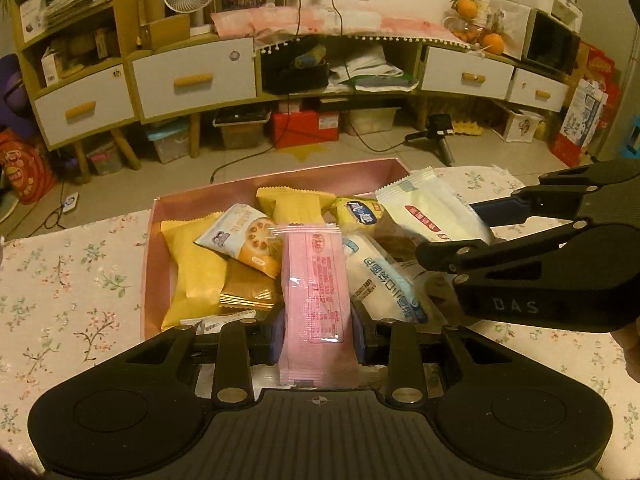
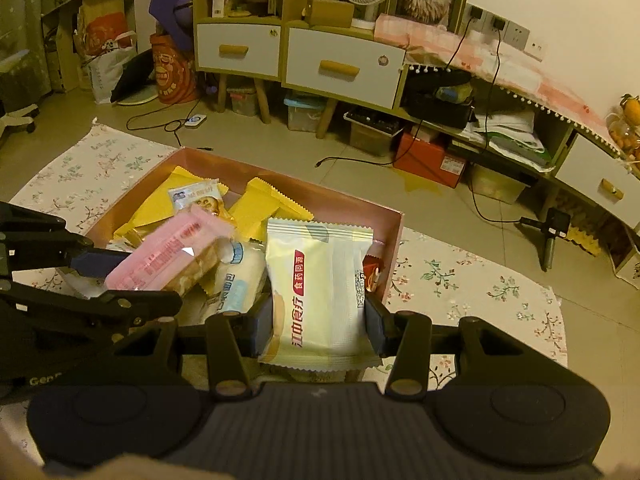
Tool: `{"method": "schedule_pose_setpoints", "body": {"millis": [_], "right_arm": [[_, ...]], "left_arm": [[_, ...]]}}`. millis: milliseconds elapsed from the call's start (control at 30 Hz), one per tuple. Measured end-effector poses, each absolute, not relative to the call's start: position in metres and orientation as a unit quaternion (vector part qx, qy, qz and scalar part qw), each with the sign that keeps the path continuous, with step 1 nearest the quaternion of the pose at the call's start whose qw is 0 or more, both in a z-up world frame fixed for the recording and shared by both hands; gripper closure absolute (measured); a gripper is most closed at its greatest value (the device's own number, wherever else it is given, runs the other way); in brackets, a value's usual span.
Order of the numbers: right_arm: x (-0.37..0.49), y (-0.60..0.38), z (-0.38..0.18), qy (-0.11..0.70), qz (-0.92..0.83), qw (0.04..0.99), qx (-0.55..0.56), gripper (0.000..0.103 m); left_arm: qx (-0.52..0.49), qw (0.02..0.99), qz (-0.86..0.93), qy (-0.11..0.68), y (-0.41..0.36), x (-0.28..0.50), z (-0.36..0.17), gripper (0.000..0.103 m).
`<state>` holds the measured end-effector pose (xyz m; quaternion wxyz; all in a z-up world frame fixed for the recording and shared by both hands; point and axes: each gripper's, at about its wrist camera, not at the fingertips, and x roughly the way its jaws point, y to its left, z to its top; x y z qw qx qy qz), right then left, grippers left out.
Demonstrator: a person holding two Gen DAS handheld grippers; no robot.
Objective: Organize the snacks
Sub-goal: 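Carry both packets over the pink box and open both grippers inside, then withdraw both tools toward the silver packet and red packet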
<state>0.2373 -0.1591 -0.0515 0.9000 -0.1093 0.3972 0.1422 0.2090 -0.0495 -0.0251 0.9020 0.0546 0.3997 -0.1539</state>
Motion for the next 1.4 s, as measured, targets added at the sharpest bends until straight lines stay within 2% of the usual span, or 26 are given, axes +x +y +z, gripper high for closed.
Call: {"method": "schedule_pose_setpoints", "body": {"millis": [200,333,467,533,667,833,1000,1400], "right_arm": [[0.237,-0.158,-0.050,0.396,0.150,0.899,-0.107,0.058],[0.235,-0.159,-0.044,0.389,0.149,0.903,-0.107,0.048],[0.230,-0.161,-0.036,0.386,0.145,0.905,-0.107,0.044],[0.229,-0.161,-0.034,0.385,0.143,0.905,-0.109,0.041],[0.220,-0.161,-0.026,0.379,0.140,0.907,-0.115,0.036],[0.204,-0.164,-0.019,0.371,0.139,0.911,-0.115,0.021],[0.185,-0.165,-0.018,0.364,0.137,0.914,-0.117,0.008],[0.146,-0.166,-0.040,0.369,0.125,0.913,-0.122,0.003]], "left_arm": [[0.056,0.902,-0.158,0.398,-0.051,0.210,-0.024,0.071],[0.058,0.901,-0.167,0.395,-0.051,0.207,-0.022,0.067],[0.058,0.898,-0.174,0.399,-0.050,0.203,-0.019,0.065],[0.060,0.898,-0.177,0.398,-0.050,0.199,-0.017,0.057],[0.061,0.899,-0.179,0.395,-0.048,0.190,-0.010,0.049],[0.064,0.899,-0.184,0.392,-0.042,0.174,0.002,0.025],[0.073,0.901,-0.179,0.387,-0.030,0.153,0.005,0.012],[0.096,0.889,-0.167,0.415,-0.009,0.117,-0.017,0.008]]}}
